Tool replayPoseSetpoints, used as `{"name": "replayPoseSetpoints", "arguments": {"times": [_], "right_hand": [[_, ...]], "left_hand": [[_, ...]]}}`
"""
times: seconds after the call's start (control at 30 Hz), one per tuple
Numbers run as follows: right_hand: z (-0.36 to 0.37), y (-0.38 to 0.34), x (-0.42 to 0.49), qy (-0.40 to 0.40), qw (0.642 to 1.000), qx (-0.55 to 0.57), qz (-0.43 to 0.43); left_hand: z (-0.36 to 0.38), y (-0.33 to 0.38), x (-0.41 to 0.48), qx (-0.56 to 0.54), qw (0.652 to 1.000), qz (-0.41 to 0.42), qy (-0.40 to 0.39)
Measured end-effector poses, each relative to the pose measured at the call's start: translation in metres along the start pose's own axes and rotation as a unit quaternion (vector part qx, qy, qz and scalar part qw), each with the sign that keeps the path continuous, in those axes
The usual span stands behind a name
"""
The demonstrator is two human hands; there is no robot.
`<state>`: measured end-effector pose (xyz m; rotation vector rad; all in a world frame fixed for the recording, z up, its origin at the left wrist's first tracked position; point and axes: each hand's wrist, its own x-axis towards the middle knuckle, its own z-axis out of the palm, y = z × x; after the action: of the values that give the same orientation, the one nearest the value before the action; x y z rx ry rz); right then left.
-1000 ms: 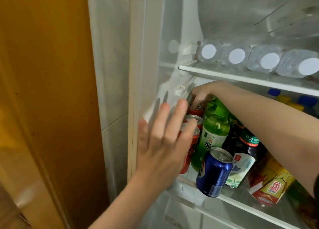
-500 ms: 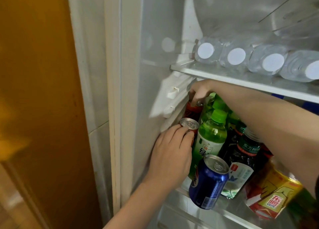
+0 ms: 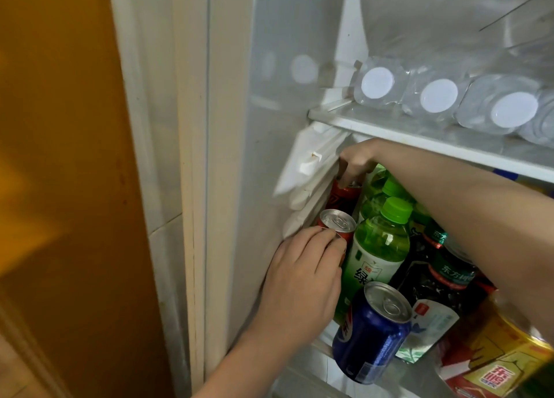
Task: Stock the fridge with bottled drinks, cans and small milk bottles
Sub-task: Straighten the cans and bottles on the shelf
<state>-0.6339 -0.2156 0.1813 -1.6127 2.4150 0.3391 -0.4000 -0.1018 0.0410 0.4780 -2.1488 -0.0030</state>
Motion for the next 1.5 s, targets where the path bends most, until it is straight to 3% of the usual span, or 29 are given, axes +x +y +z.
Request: {"name": "replayPoseSetpoints", "arguments": {"times": [0.27,0.47,0.73,1.17,1.3,1.5], "right_hand": [[-0.001,-0.003,-0.008,-0.016,0.999,-0.042,0.024],[0.004,-0.001,-0.011,0.04,0.997,-0.063,0.022],[0.002,-0.001,-0.017,0.036,0.997,-0.052,0.04],[-0.002,-0.027,-0.092,0.15,0.984,-0.079,-0.046],[0.001,-0.032,-0.125,0.115,0.989,-0.033,-0.082],[0.01,-0.044,-0.147,0.043,0.992,-0.06,-0.102]], "left_hand": [[0.001,-0.001,0.0,0.004,1.0,0.001,-0.001],[0.0,0.0,0.0,0.003,1.0,0.004,0.002],[0.0,0.0,0.0,-0.005,1.0,0.004,-0.001],[-0.005,0.008,-0.002,-0.028,0.998,-0.043,-0.022],[-0.006,0.012,-0.004,-0.059,0.994,-0.083,-0.045],[-0.01,0.009,-0.007,-0.109,0.987,-0.103,-0.058]]}}
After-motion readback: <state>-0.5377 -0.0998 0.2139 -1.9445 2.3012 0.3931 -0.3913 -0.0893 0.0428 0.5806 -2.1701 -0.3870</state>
